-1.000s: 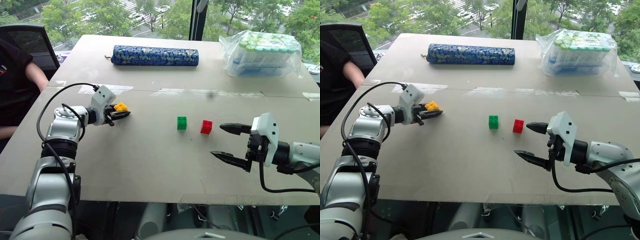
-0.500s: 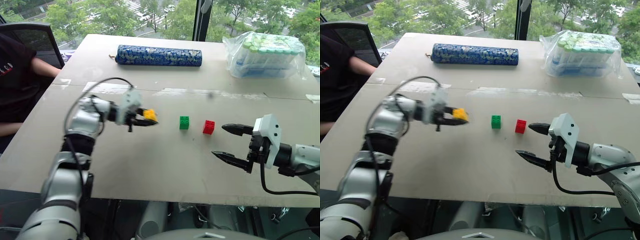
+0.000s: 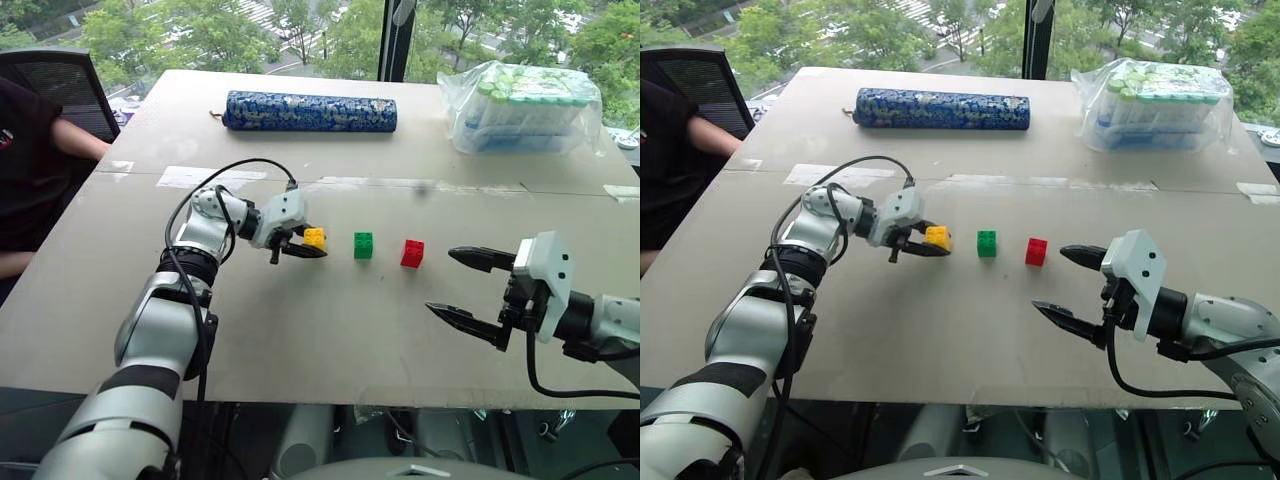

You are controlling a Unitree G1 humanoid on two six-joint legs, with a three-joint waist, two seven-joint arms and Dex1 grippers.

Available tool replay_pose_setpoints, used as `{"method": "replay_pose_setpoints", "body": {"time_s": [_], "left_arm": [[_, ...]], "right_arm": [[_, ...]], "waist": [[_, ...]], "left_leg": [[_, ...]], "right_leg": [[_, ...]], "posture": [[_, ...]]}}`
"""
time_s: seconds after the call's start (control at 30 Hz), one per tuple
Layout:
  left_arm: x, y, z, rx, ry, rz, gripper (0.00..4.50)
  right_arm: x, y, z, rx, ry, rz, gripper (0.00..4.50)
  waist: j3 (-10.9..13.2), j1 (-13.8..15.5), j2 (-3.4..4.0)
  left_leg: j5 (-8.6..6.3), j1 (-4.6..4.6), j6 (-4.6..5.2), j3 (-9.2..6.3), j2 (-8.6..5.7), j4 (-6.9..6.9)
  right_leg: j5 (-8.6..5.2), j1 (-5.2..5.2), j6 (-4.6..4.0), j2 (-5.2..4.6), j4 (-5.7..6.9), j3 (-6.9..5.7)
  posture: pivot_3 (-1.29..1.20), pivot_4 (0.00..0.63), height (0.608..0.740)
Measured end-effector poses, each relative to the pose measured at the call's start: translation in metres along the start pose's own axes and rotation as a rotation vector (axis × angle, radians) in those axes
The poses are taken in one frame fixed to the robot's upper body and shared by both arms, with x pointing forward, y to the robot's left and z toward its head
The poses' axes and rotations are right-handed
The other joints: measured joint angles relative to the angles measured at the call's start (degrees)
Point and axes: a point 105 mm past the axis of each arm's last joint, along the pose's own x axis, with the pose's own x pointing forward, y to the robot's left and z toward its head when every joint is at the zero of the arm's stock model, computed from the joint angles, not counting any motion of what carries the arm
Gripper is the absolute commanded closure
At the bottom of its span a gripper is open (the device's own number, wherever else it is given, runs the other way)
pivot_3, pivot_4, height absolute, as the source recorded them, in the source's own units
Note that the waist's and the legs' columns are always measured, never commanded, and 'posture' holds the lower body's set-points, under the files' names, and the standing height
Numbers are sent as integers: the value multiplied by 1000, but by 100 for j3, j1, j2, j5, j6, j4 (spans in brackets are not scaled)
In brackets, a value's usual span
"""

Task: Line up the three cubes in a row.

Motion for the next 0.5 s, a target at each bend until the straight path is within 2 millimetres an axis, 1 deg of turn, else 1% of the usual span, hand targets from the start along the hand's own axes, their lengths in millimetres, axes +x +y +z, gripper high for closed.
{"method": "replay_pose_setpoints", "body": {"time_s": [0.23, 0.3, 0.33, 0.37, 0.43, 0.47, 0.5], "left_arm": [[-2, 0, -3, 3, 16, -10, 3176], [-2, 0, -5, -8, 19, -12, 2132], [-2, -1, -6, -14, 20, -14, 1759], [-2, -1, -6, -10, 19, -15, 1287], [-2, 0, -5, -6, 17, -12, 210], [-2, 1, -4, -6, 13, -7, 40], [-3, 2, -3, -6, 11, -4, 40]], "right_arm": [[-4, -1, -2, 6, 14, -19, 0], [-4, -2, -2, 6, 16, -22, 0], [-5, -2, -2, 5, 16, -24, 0], [-5, -2, -2, 5, 16, -26, 0], [-6, -3, -2, 6, 19, -30, 0], [-7, -2, -3, 10, 25, -31, 0], [-7, -2, -4, 12, 27, -31, 0]], "waist": [[0, -1, 0], [0, -3, 0], [0, -3, 0], [0, -2, 0], [0, 4, 0], [0, 3, 0], [0, 1, 0]], "left_leg": [[-1, 0, 1, 0, 0, 1], [-1, 0, 2, 0, 0, 1], [-1, 0, 2, 0, 0, 1], [-1, 0, 2, 0, 0, 1], [-1, 0, 2, 0, 0, 2], [-1, -1, 2, 0, 0, 3], [-1, 0, 2, 0, 0, 3]], "right_leg": [[0, 0, 0, 0, 0, 0], [0, 0, 0, 0, 0, 0], [0, 0, 0, 1, 0, -1], [0, 0, 0, 0, 0, -1], [0, 2, 0, 0, 0, -1], [0, 2, 0, 0, 0, -1], [0, 2, 0, 0, 0, -1]], "posture": [[0, 150, 740], [0, 150, 740], [0, 150, 740], [0, 150, 740], [0, 150, 740], [0, 150, 740], [0, 150, 740]]}}
